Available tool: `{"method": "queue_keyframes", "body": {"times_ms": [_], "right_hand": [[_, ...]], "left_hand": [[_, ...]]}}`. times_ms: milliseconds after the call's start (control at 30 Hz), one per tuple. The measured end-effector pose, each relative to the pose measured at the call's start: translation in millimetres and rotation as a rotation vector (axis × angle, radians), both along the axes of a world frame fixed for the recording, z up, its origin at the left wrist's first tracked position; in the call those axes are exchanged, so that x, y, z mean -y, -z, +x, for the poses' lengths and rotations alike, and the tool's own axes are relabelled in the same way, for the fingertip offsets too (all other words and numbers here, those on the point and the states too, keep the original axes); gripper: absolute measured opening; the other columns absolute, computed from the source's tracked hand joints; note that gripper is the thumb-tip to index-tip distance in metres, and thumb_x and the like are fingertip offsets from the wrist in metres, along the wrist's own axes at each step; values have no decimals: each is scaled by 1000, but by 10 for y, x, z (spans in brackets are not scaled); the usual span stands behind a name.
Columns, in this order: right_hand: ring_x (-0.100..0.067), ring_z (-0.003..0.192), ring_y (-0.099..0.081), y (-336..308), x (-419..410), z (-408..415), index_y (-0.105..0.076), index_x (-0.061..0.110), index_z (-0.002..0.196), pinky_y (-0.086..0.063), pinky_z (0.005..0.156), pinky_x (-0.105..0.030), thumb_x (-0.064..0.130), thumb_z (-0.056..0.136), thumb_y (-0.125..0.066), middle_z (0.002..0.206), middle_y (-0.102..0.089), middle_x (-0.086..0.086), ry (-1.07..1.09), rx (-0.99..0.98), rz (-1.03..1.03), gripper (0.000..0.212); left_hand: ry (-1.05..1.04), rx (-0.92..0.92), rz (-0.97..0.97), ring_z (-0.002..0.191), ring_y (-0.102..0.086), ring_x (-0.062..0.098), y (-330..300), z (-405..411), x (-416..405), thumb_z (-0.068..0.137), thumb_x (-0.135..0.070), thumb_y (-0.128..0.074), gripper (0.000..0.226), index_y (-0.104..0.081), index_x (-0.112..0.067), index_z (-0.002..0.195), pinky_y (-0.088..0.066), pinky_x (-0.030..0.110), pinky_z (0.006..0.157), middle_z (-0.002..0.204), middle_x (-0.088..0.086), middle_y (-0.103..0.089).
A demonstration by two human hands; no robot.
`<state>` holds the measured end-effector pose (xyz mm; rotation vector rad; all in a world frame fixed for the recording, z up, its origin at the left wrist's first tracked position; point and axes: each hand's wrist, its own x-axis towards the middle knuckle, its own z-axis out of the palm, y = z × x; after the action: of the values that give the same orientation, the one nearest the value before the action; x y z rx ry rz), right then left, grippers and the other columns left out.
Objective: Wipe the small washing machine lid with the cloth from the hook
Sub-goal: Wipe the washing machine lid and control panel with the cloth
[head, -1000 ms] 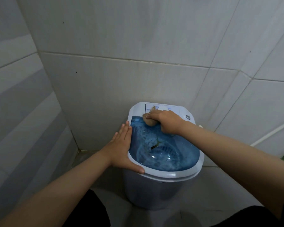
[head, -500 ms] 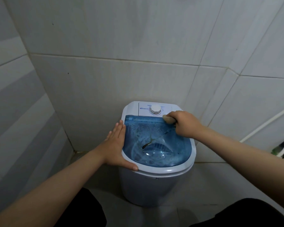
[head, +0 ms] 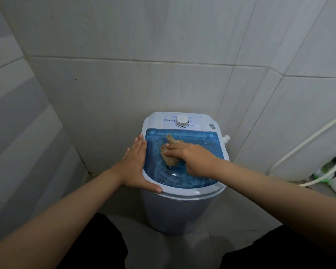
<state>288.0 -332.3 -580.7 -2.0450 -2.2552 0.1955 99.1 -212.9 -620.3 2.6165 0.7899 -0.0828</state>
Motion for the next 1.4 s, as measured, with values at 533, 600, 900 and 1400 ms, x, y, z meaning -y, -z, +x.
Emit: {"method": "queue_keyframes", "body": {"times_ms": [533,600,900,1400], "right_hand": [[-22,131,-38,-134,191,4,-53,24,129,-53,86,-44,3,87,-52,146,-40,5,-213,218,-117,47],[-23,130,-38,-141,187,7,-52,25,128,-53,84,-43,2,86,-52,147,-37,5,-200,246,-130,47],[-24,111,-49,-243,359,260,-54,27,126,-52,84,-42,4,84,-53,137,-44,8,-140,335,-196,48],[-33,98,-59,-312,-173,796,-59,10,103,-44,66,-34,-5,70,-51,110,-60,-12,442,59,19,37]], "left_hand": [[3,-20,17,139,34,19,-15,-8,23,38,-92,-57,157,29,-13,144,9,45,117,150,2,41],[1,-21,14,138,34,20,-20,-10,29,39,-91,-58,157,29,-13,144,9,45,116,150,2,40],[-9,-15,14,140,32,20,-33,-11,38,38,-91,-58,158,28,-13,145,7,48,118,151,3,38],[-8,3,-1,139,34,18,-18,-6,33,38,-90,-60,158,30,-14,144,8,47,118,147,-2,42]]}}
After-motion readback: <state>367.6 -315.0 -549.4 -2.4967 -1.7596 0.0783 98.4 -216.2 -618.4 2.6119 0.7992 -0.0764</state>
